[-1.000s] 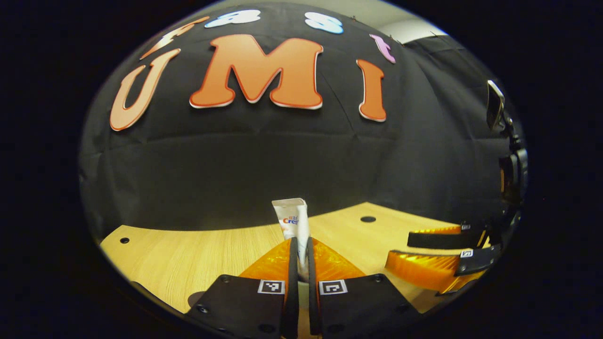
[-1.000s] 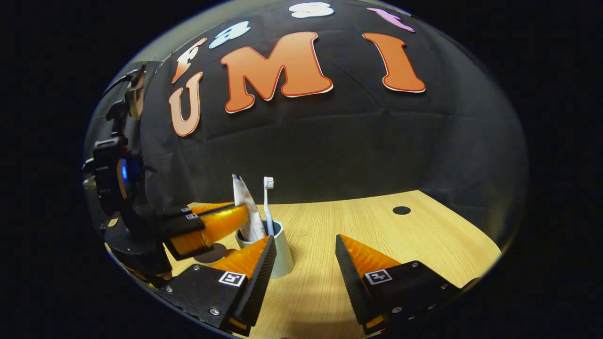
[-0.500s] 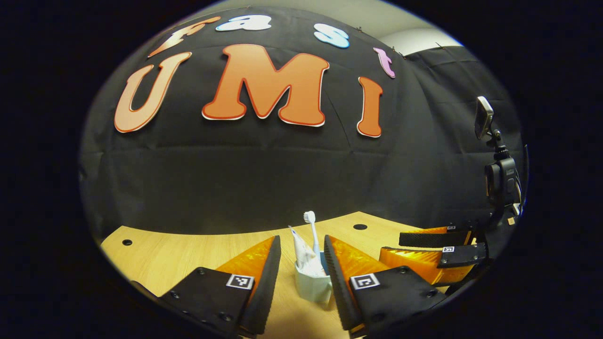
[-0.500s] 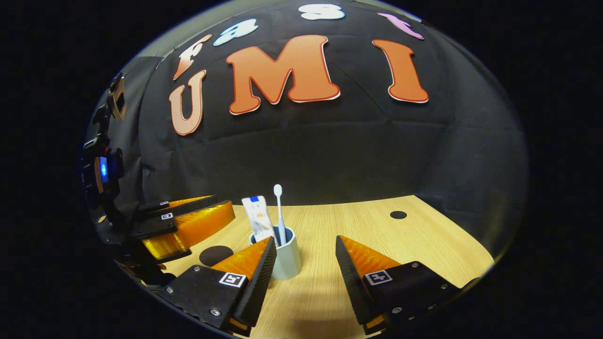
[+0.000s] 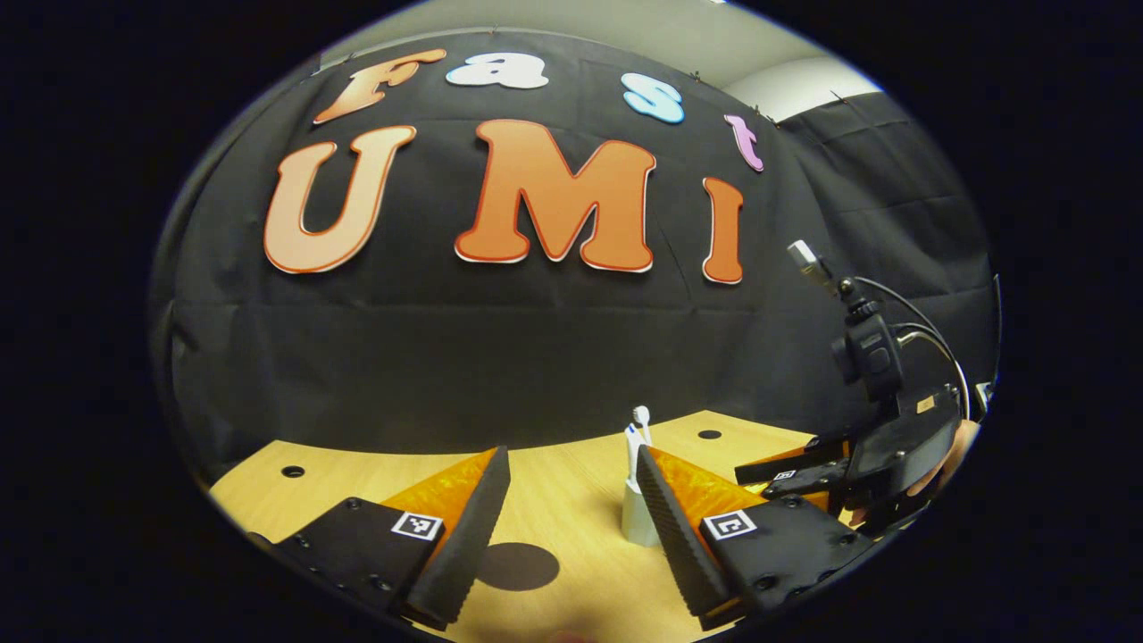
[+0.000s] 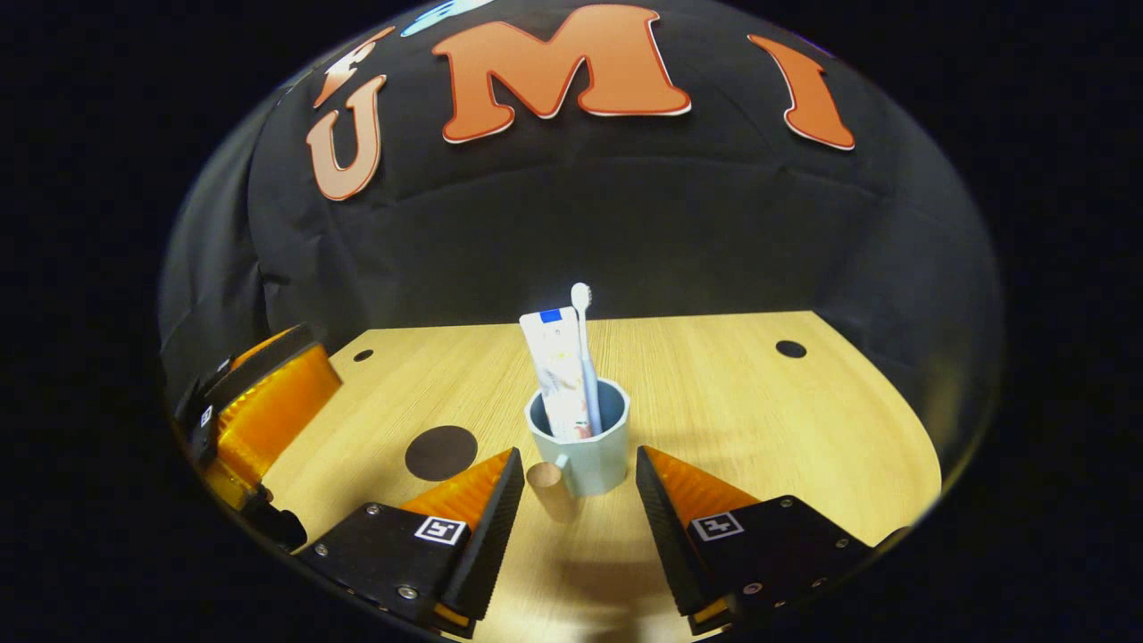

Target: Put the toothbrush and toothpaste on the desktop into the cup, then pick up the cup and place it on the coaster on the desktop.

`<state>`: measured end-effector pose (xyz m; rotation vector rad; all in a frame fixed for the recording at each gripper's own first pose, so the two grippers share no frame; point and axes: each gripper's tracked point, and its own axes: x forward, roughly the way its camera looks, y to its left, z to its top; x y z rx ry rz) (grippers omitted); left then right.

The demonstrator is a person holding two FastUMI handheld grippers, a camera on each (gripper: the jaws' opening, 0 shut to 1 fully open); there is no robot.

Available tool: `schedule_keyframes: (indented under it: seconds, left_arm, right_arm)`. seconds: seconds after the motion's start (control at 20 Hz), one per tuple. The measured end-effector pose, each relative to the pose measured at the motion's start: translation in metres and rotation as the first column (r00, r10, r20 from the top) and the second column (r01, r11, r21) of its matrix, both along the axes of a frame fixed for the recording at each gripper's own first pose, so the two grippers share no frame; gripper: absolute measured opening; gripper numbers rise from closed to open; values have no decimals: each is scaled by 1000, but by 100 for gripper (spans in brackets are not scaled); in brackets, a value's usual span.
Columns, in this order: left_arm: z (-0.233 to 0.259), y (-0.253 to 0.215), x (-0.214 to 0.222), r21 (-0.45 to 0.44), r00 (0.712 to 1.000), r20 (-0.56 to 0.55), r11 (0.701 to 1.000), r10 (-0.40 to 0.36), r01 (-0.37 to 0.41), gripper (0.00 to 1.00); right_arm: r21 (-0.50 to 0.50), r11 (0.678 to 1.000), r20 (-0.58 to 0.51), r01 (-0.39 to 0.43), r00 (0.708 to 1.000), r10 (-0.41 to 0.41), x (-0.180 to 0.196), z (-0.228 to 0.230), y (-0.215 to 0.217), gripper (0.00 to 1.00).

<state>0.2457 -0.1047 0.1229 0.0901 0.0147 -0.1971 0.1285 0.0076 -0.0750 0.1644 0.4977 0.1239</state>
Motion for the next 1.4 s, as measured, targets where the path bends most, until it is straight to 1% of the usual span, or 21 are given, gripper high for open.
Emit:
schedule_keyframes:
  seconds: [0.1, 0.2, 0.25, 0.35, 0.5, 0.65, 0.7, 0.75, 0.8, 0.85, 0.9, 0.95, 1.0, 1.05, 1.1, 1.15, 1.2, 1.25, 1.3, 1.4]
  left_arm:
    - [5, 16, -9, 12, 999, 23, 1000, 26, -26, 90]
    - [10, 31, -15, 10, 998, 47, 999, 48, -49, 92]
    - [11, 37, -17, 1, 997, 54, 998, 56, -56, 97]
    - [9, 47, -23, -20, 996, 65, 998, 66, -64, 97]
    - [5, 63, -27, -21, 994, 75, 996, 85, -84, 97]
    - [8, 72, -31, -44, 991, 90, 995, 97, -93, 97]
    - [8, 74, -31, -55, 991, 90, 994, 100, -95, 97]
    - [7, 77, -31, -62, 991, 89, 993, 104, -99, 97]
    - [7, 79, -31, -66, 990, 88, 992, 109, -104, 97]
    - [6, 82, -33, -72, 990, 87, 992, 112, -106, 94]
    - [7, 83, -34, -82, 990, 87, 991, 114, -106, 96]
    - [6, 85, -34, -92, 989, 88, 990, 117, -109, 97]
    - [6, 88, -34, -97, 988, 89, 988, 125, -116, 96]
    - [6, 92, -34, -102, 986, 91, 987, 137, -127, 96]
    - [5, 94, -33, -112, 985, 90, 985, 145, -134, 94]
    - [5, 95, -33, -121, 985, 87, 983, 149, -138, 94]
    - [5, 97, -32, -127, 985, 85, 982, 153, -142, 95]
    - [3, 97, -32, -126, 984, 82, 981, 157, -146, 96]
    - [2, 98, -32, -125, 984, 79, 981, 161, -151, 95]
    - [0, 99, -31, -126, 983, 72, 979, 170, -160, 95]
  right_arm:
    - [-22, 1000, -57, 7, 998, -8, 1, -3, 2, 77]
    - [-21, 1000, -107, 12, 994, -14, 7, -3, 7, 77]
    - [-13, 1000, -135, 9, 991, -11, 8, -4, 13, 77]
    - [-20, 1000, -177, 4, 984, -7, 14, -6, 19, 76]
    - [-60, 998, -245, -3, 969, -11, 14, -14, 24, 76]
    - [-86, 996, -318, -5, 948, -23, 16, -22, 25, 72]
    - [-94, 996, -342, -2, 939, -31, 17, -31, 25, 72]
    - [-100, 995, -363, 3, 931, -39, 18, -37, 24, 65]
    - [-101, 995, -389, 5, 920, -44, 17, -43, 23, 70]
    - [-90, 996, -416, 14, 908, -51, 17, -50, 23, 68]
    - [-74, 997, -446, 27, 893, -57, 17, -57, 24, 67]
    - [-65, 997, -468, 46, 881, -71, 18, -62, 22, 63]
    - [-68, 996, -480, 65, 873, -89, 18, -69, 19, 61]
    - [-75, 994, -486, 74, 868, -101, 20, -72, 15, 54]
    - [-80, 994, -489, 80, 865, -109, 20, -74, 13, 51]
    - [-77, 993, -493, 84, 863, -112, 21, -76, 11, 39]
    - [-84, 992, -480, 92, 869, -121, 22, -73, 10, 37]
    - [-106, 991, -466, 85, 876, -125, 22, -72, 8, 29]
    - [-117, 990, -456, 81, 881, -126, 22, -70, 8, 27]
    - [-107, 990, -445, 88, 887, -127, 23, -71, 9, 24]
